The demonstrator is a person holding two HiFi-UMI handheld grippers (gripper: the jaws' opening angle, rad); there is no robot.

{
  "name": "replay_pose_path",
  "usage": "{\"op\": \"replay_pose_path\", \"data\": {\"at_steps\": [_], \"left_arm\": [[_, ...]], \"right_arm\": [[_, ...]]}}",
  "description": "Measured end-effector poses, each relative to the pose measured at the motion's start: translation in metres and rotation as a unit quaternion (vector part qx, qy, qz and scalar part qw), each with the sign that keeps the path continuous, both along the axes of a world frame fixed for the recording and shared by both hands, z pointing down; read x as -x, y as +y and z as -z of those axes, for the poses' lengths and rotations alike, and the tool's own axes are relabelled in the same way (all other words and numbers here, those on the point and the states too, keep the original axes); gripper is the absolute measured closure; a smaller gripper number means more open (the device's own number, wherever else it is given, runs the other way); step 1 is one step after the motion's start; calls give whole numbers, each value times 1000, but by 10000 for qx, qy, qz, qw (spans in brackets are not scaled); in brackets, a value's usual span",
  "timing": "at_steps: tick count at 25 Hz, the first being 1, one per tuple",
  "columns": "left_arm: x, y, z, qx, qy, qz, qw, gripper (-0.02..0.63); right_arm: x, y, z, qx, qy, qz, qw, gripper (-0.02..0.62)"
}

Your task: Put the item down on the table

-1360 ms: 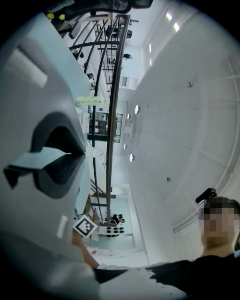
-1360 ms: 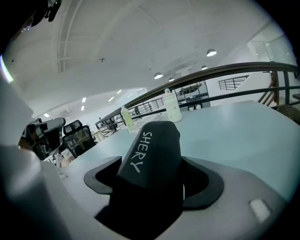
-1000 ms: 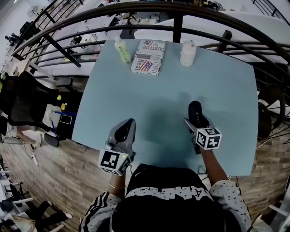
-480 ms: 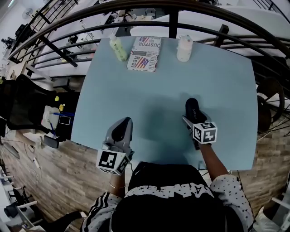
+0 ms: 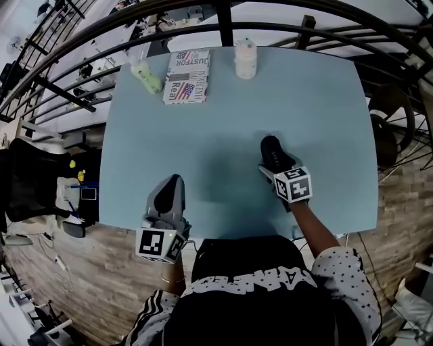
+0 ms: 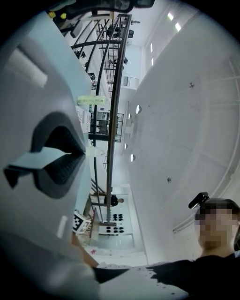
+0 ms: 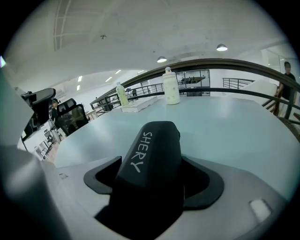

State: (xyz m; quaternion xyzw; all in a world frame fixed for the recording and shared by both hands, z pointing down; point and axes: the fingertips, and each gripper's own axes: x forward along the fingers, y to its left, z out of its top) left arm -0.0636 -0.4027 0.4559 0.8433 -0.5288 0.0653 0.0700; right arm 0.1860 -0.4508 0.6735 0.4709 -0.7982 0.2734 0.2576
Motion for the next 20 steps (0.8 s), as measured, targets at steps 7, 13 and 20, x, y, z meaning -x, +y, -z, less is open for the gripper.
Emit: {"op": "replay_pose_path", "data": {"at_steps": [7,13,20], "left_arm": [[-5,-3,-2,8,29,2,10000,606],[-2,-2,-5,89,-1,45,9999,606],[0,-2,-3,53,18,39,10000,606]], "right_arm": [[-1,0,-5,87,106,69,9999,201],[-1,0,-6,78,215,76,9997,201],[0,-3,0,-16,196,3,9998,201]]}}
